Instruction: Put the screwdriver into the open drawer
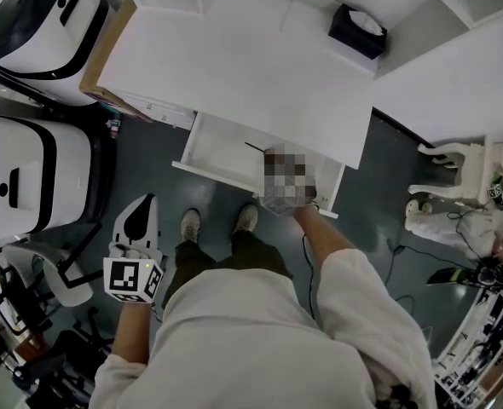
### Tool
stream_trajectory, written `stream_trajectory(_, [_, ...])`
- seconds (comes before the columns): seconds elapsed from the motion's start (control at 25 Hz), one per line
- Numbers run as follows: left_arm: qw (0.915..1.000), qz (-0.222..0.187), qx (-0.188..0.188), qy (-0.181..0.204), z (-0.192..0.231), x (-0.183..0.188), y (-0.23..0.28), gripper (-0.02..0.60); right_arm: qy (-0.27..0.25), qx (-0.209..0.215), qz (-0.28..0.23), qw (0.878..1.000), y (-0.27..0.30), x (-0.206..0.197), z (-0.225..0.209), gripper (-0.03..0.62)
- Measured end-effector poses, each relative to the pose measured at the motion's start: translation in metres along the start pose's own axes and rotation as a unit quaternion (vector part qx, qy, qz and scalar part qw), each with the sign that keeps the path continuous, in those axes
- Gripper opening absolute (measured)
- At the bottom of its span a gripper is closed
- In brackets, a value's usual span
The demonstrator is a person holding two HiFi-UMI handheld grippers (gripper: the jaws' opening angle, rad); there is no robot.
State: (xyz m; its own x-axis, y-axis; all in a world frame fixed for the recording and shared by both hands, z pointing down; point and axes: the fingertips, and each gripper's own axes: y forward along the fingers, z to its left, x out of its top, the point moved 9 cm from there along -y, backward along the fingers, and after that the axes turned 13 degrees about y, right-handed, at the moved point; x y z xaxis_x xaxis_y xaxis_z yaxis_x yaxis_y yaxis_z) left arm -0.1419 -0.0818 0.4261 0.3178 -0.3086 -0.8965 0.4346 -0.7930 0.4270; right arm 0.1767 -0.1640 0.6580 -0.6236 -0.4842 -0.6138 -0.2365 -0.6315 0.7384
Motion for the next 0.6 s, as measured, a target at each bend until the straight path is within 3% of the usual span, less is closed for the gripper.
stream_trajectory(0.6, [0.9982,0.051,0.031,-0.006,0.001,-0.013,-0.005,0.005,-0.035,0.069,0.091,0.993,0.074,-0.04,0.016,0.077])
